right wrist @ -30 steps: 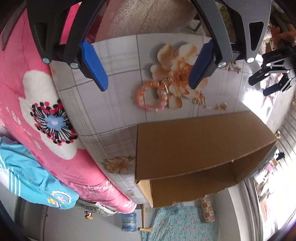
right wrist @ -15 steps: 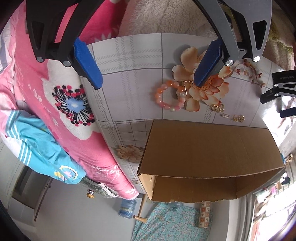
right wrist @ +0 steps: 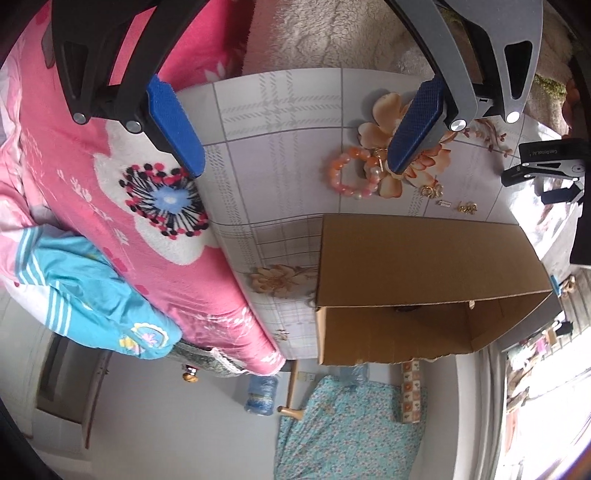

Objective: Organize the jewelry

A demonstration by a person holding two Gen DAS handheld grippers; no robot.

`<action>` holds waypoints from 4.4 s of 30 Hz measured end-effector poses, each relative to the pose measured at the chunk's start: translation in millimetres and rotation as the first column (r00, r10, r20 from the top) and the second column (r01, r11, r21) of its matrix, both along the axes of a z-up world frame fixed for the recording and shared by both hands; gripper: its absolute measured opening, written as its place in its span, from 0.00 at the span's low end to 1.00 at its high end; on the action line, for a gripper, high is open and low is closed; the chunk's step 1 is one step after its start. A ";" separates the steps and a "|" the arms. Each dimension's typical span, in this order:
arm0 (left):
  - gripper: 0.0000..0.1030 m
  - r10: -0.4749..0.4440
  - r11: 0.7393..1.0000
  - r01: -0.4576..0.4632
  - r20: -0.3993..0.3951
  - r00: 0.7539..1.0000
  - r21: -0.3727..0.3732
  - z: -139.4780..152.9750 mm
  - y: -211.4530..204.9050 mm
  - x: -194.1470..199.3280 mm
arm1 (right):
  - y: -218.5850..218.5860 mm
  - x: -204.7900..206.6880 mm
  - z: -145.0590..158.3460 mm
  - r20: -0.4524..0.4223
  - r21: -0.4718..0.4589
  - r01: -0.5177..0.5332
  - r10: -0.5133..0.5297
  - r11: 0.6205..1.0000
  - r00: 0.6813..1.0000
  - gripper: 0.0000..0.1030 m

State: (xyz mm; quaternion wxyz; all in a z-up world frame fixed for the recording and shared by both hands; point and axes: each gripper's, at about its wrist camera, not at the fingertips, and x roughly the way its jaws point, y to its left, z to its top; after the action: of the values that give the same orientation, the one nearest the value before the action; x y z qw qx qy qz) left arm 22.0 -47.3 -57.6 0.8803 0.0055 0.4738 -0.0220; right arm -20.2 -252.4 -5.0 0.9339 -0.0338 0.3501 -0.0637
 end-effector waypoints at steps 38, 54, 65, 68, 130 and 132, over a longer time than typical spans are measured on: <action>0.93 -0.233 0.972 0.231 -0.033 0.972 -0.039 7.7 6.2 6.4 | -1.6 -11.1 0.5 0.014 0.147 0.135 -0.139 0.980 0.990 0.94; 0.93 -0.251 0.968 0.250 -0.022 0.968 -0.035 4.1 6.3 13.7 | -18.5 -19.2 -0.4 0.033 0.163 0.170 -0.178 0.972 0.983 0.94; 0.93 -0.283 0.959 0.282 -0.011 0.959 -0.030 -2.8 5.8 5.6 | -9.0 -24.6 1.7 0.039 0.159 0.165 -0.174 0.973 0.984 0.94; 0.93 -0.285 0.958 0.285 -0.003 0.959 -0.031 -0.1 9.0 1.7 | -7.1 -25.1 1.9 0.039 0.158 0.165 -0.173 0.974 0.984 0.94; 0.47 -0.535 0.821 0.562 0.210 0.818 -0.100 -1.8 0.4 0.0 | 98.6 73.9 -54.2 -0.124 0.281 -0.167 0.208 0.945 0.970 0.31; 0.47 -0.526 0.828 0.553 0.212 0.824 -0.096 -1.8 0.9 0.3 | 95.7 80.1 -52.2 -0.121 0.266 -0.208 0.247 0.941 0.961 0.30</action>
State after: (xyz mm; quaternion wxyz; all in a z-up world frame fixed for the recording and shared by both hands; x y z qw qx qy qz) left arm 22.3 -46.3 -59.4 0.8739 0.0737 0.3700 -0.3064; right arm 59.9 -156.7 -57.2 0.9022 0.0396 0.4195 0.0925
